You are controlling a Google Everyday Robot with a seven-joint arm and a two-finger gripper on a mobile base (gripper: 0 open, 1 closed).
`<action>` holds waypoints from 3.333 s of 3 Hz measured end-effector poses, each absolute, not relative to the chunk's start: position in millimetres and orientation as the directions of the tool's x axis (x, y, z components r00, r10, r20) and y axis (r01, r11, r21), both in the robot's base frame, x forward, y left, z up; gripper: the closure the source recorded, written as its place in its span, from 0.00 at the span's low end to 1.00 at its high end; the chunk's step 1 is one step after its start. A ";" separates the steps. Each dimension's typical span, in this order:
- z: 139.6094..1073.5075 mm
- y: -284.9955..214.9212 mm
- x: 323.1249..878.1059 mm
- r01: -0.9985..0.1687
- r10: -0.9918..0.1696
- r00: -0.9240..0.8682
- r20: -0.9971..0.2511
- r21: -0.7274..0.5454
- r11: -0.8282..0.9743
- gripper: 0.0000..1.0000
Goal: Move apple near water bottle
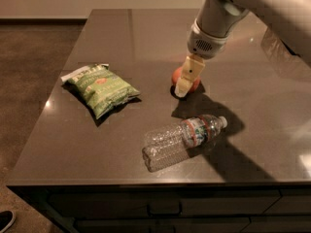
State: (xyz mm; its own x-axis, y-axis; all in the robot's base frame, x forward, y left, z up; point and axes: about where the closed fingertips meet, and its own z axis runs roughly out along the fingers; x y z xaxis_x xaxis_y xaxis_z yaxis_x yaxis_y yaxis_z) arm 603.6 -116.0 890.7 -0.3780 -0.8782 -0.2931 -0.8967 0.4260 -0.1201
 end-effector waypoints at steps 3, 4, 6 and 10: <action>878.0 -112.1 608.4 -0.887 -0.872 -0.421 -0.249 -0.089 0.454 0.64; 891.5 -119.0 599.4 -0.843 -0.834 -0.500 -0.231 -0.090 0.530 0.86; 919.6 -105.7 540.1 -0.751 -0.741 -0.626 -0.241 -0.071 0.657 1.00; 892.4 -49.7 498.9 -0.721 -0.709 -0.679 -0.192 -0.010 0.693 0.98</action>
Offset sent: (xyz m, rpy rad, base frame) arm 0.0062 0.0062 -0.0159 -0.0177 0.0575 -0.0155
